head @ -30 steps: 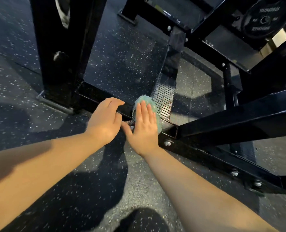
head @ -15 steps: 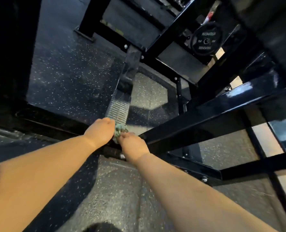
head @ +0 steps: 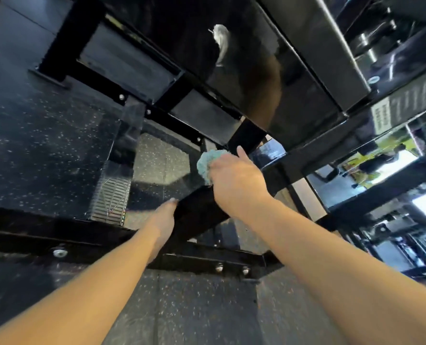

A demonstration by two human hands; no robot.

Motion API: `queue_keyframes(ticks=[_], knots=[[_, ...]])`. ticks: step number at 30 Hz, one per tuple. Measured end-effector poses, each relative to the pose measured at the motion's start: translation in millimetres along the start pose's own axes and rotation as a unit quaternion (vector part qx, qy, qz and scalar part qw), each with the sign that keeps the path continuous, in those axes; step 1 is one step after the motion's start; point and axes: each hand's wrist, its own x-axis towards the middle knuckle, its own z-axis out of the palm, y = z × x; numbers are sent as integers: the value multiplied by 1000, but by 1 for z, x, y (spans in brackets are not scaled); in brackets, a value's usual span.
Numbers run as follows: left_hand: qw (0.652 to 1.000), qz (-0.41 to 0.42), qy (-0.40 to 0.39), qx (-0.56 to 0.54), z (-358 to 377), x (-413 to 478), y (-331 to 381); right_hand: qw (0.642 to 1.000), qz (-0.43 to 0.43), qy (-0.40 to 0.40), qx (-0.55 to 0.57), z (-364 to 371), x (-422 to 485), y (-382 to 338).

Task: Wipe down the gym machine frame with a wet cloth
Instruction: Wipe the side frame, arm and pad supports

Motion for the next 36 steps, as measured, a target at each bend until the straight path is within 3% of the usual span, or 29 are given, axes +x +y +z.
queue_keyframes(ticks=[2,7,9,12,15,21,23,26,28,30,32,36], knots=[[999,12,16,-31,2,-1,2,1000,2,24,-19,8,-14,-20],[993,69,27,-93,-3,16,9,992,-119,35,-29,23,-17,-54],[991,109,-4,-75,12,-6,27,991,-94,79,-54,12,-22,-21],[976,172,-120,-53,39,-39,44,989,0,131,-62,-6,-40,36],[956,221,-173,-80,56,-51,57,988,16,146,-46,-8,-52,40],[975,198,-97,10,43,-37,58,991,-76,101,-48,14,-39,-16],[974,201,-100,-9,45,-37,57,987,-90,132,-16,19,-38,-5],[951,264,-155,-43,56,-45,61,963,-112,240,59,28,-46,22],[926,325,-193,-24,71,-57,71,917,-72,347,183,38,-59,39],[906,376,-191,27,87,-66,83,830,4,442,340,46,-70,47],[905,398,-135,71,97,-66,89,711,108,469,513,46,-77,46],[890,414,-11,189,91,-51,59,418,332,384,753,50,-64,39]])
